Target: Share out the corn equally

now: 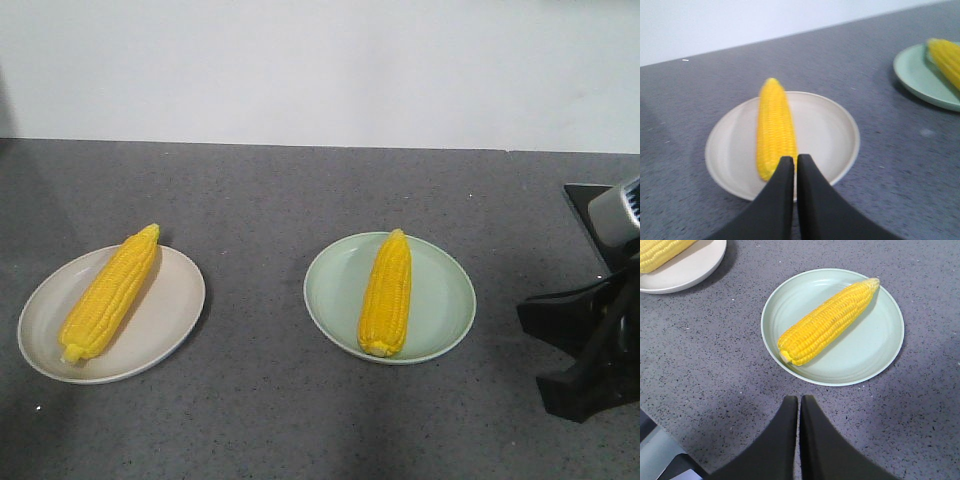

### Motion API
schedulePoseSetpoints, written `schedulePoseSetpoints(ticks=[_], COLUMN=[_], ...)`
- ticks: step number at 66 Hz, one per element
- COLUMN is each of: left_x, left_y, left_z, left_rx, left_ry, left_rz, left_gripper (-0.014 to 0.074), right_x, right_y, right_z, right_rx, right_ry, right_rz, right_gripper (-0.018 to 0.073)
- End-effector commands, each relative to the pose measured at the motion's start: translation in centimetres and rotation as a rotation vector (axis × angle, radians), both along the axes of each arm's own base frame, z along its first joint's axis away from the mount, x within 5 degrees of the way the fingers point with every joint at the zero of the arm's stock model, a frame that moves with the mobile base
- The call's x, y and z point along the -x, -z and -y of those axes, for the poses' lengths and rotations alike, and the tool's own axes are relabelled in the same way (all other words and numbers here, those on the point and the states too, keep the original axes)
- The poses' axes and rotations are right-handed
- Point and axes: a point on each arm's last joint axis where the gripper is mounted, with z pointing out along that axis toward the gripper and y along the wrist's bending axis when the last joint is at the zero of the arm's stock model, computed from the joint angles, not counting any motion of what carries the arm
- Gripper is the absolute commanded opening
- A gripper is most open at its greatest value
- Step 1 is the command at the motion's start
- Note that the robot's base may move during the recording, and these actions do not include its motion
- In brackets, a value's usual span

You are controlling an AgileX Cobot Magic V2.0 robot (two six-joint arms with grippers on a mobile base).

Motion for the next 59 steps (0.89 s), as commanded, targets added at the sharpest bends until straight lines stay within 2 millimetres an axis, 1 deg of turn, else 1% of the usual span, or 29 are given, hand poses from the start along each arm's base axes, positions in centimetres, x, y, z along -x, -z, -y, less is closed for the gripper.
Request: schedulePoseSetpoints(ticks=[1,11,15,27,31,36,45,59], left_x=[0.6,1.8,2.2,2.6,2.5,2.4,2.5,2.4], left_y=[-0.2,2.4,3.1,4.9,5.6,5.8,5.5,5.5], left_z=[-0.6,-1.3,-1.4,-1.5,-1.5,-1.5,-1.5,-1.6], left_rx=[0.074,0.112,0.122,0.129,0.131,0.121,0.102,0.127], left_ry=[-0.077,-0.156,-0.169,-0.175,-0.175,-0.171,-0.166,-0.183], left_rz=[0.176,0.252,0.271,0.321,0.334,0.356,0.394,0.386], left_gripper=[-0.0006,-0.0006,-0.0006,-0.0006,-0.0006,-0.0006,-0.0006,-0.0006], right_x=[-0.1,-0.1,-0.1,-0.1,-0.1,-0.1,-0.1,-0.1], right_y=[-1.4,-1.4,-1.4,-1.4,-1.4,-1.4,-1.4,-1.4], right_z=[0.0,0.0,0.0,0.0,0.0,0.0,0.0,0.0], right_rx=[-0.038,-0.038,-0.038,-0.038,-0.038,-0.037,-0.037,-0.037], right_ry=[0.004,0.004,0.004,0.004,0.004,0.004,0.004,0.004], right_rz=[0.083,0.083,0.083,0.083,0.083,0.082,0.081,0.081], right_gripper=[-0.001,-0.001,-0.001,-0.001,-0.001,-0.001,-0.001,-0.001])
